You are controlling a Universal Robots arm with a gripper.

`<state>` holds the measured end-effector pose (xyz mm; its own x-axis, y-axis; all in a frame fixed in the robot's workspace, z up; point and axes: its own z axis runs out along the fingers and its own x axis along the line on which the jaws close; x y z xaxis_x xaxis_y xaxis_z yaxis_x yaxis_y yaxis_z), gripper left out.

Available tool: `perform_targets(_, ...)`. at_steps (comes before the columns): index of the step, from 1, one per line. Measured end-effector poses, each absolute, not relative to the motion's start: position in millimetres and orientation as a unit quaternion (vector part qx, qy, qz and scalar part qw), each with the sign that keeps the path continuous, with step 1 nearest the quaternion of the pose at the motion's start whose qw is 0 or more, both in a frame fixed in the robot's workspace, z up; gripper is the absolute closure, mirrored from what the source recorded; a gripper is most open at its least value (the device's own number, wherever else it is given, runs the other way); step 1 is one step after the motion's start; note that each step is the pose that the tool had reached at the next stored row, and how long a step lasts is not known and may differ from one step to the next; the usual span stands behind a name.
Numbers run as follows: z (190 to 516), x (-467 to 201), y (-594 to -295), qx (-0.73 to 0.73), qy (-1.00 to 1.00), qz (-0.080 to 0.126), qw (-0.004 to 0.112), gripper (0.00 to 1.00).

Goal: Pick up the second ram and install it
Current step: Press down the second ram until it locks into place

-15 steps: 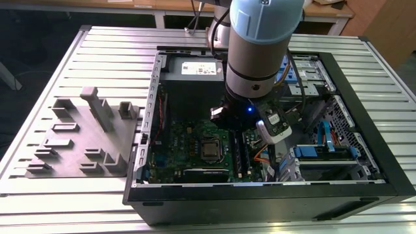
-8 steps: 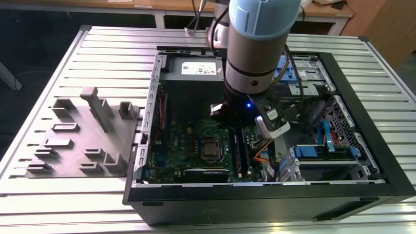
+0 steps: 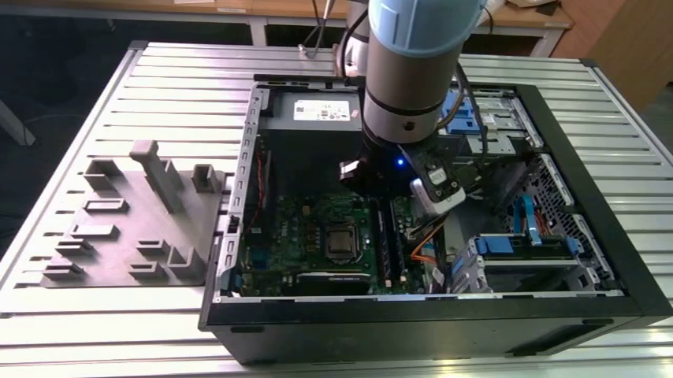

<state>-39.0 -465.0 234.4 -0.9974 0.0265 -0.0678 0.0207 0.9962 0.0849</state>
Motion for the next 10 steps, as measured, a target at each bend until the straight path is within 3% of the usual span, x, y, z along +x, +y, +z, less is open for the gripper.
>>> perform_targets(10, 232, -39, -453, 0.012, 0.998, 0.044, 0.034, 0.93)
